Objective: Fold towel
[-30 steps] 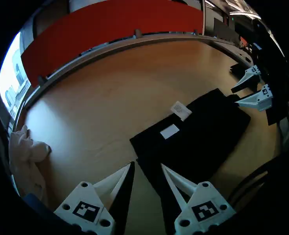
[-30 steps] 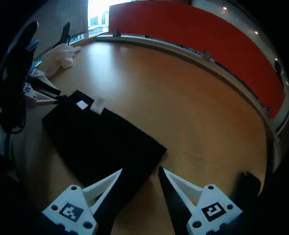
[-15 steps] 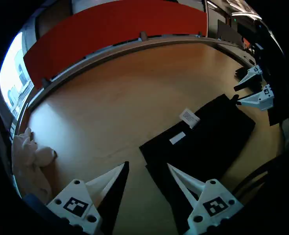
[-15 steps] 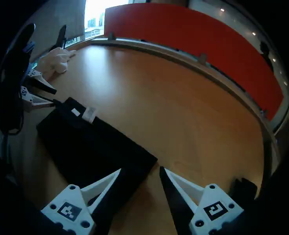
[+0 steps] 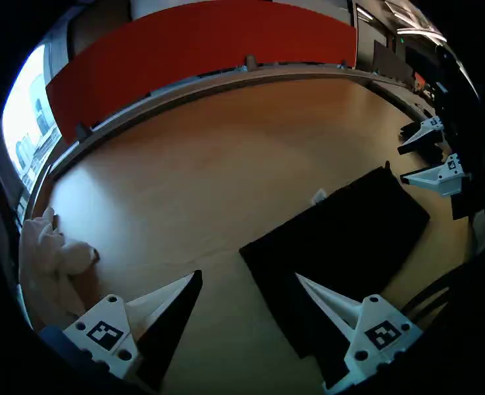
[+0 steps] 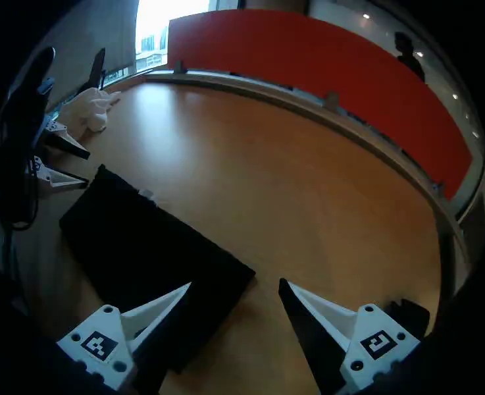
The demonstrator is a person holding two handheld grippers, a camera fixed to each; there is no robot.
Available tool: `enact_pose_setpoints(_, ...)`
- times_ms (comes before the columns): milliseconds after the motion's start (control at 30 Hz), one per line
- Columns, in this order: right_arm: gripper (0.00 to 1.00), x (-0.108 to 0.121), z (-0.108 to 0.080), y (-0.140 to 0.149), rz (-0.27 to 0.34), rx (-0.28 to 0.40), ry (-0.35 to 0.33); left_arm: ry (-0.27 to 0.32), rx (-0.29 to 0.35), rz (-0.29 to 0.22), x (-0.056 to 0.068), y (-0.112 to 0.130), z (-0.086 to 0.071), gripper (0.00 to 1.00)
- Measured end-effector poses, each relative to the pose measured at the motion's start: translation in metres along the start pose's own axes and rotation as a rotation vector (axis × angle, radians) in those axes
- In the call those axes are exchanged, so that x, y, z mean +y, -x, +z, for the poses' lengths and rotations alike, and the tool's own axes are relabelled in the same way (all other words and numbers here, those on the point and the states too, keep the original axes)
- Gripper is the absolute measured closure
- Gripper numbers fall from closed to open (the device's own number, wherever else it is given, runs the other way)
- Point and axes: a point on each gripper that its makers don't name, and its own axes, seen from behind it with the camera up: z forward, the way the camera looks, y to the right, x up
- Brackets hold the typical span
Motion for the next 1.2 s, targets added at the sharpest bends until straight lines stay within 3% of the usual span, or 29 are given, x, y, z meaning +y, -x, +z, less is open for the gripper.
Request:
enact_pose_setpoints(667,0.07,-0.021,-0.015,0.013,0.004,-0.003,-0.028,-0.005,-0.021,-0.049,0.004,0.022,-0.014,0.07)
enact_pose_setpoints(1200,0.07,-0.045,-0.034,0.041,0.005,-0.024,-0.064,-0.029,-0.041,-0.117,0.005,0.053,-0.045,0.07)
